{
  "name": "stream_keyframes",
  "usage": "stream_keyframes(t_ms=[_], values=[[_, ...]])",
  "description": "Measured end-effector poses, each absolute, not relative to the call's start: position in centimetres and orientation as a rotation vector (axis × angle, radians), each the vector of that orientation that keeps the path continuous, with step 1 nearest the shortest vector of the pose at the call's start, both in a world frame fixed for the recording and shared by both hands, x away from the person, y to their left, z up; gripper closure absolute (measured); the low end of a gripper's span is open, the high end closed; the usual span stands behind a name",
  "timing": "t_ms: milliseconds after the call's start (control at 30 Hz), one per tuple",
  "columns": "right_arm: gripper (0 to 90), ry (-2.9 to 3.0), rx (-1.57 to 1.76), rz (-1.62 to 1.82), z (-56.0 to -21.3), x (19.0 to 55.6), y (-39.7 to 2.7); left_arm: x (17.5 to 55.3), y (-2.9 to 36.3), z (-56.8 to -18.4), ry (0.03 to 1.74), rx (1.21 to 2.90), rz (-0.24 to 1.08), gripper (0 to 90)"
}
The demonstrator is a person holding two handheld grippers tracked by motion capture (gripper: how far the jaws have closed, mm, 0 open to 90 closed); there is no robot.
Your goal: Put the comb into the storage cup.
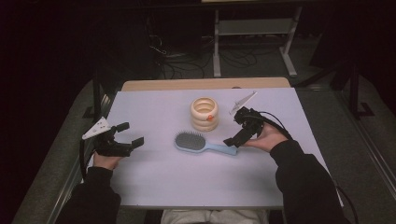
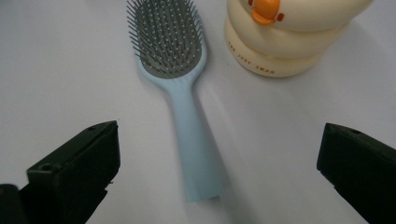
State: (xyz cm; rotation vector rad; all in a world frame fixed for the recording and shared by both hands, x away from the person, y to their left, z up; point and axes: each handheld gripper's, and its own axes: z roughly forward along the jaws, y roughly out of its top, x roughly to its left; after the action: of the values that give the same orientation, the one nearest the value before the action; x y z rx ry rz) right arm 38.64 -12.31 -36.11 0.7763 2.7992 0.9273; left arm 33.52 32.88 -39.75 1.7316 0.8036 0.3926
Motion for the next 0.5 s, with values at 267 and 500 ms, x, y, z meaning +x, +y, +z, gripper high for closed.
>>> stream_keyframes(t_ms=[267,500], values=[[0.0,2.849,0.73,0.882,-37.2,38.8,-10.6,33.5,32.9,-39.7,0.803,1.728,0.392,0.0],[0.0,2.878,0.7,0.855,-37.7,39.0,-9.4,33.5,32.9,-39.7,0.8,1.729,0.391,0.0]])
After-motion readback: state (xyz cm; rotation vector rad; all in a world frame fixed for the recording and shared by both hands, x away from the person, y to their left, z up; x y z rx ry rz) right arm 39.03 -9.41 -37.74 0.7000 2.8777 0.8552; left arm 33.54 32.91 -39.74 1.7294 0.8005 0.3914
